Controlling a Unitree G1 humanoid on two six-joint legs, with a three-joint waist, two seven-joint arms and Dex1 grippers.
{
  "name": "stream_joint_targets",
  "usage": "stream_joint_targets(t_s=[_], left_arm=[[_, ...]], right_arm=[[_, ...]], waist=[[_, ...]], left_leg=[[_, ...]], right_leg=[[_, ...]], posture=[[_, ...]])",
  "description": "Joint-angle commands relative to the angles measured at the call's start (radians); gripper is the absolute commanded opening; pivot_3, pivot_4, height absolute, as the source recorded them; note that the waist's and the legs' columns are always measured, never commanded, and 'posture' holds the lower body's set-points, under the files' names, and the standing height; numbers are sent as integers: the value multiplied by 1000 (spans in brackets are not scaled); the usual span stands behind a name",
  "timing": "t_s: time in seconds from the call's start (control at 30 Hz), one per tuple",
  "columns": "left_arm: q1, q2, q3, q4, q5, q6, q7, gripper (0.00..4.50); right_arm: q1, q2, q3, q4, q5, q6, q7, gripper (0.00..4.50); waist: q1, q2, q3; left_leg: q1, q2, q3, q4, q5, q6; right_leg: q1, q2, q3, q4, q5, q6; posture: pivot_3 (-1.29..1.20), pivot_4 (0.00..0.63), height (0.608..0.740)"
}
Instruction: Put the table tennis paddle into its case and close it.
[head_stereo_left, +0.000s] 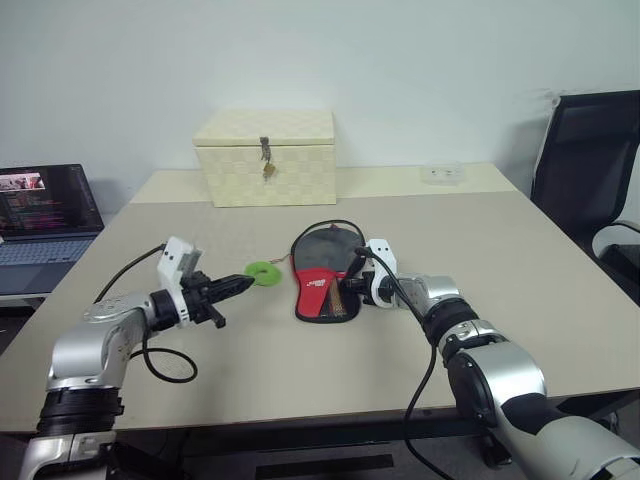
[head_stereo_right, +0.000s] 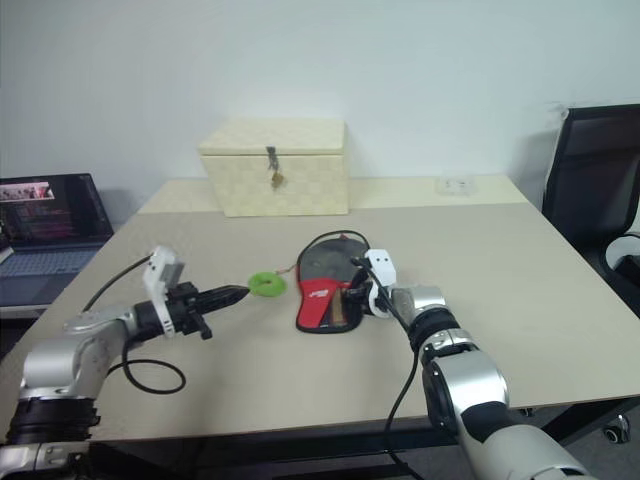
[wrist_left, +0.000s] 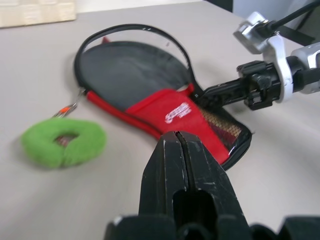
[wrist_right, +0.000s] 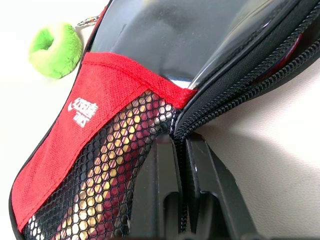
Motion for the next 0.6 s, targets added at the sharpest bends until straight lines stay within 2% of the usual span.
stream_joint_targets(t_s=[0.03, 0.23, 0.43, 0.6], left_arm=[[13, 25, 40, -51, -27, 3, 2, 0], [75, 50, 48, -100, -57, 42, -30, 0], [186, 123, 27, -183, -106, 90, -133, 0], [221, 151, 13, -232, -128, 97, -188, 0]], right_arm=[[-15, 0, -7, -33, 16, 26, 25, 39], [39, -27, 10, -214, 47, 167, 78, 39], [213, 1, 66, -630, 112, 421, 70, 39], [328, 61, 99, -867, 156, 557, 9, 39]], waist=[[2, 0, 0], [3, 0, 0], [6, 0, 0], [7, 1, 0]], left_leg=[[0, 0, 0, 0, 0, 0], [-1, 0, 0, -1, 0, 0], [-3, 0, 0, -2, 0, 0], [-2, 0, -1, -2, 0, 0]], right_leg=[[0, 0, 0, 0, 0, 0], [-1, 0, 0, -1, 0, 0], [-2, 0, 0, -2, 0, 0], [-2, 0, -1, -2, 0, -1]], posture=[[0, 150, 740], [0, 150, 740], [0, 150, 740], [0, 150, 740]])
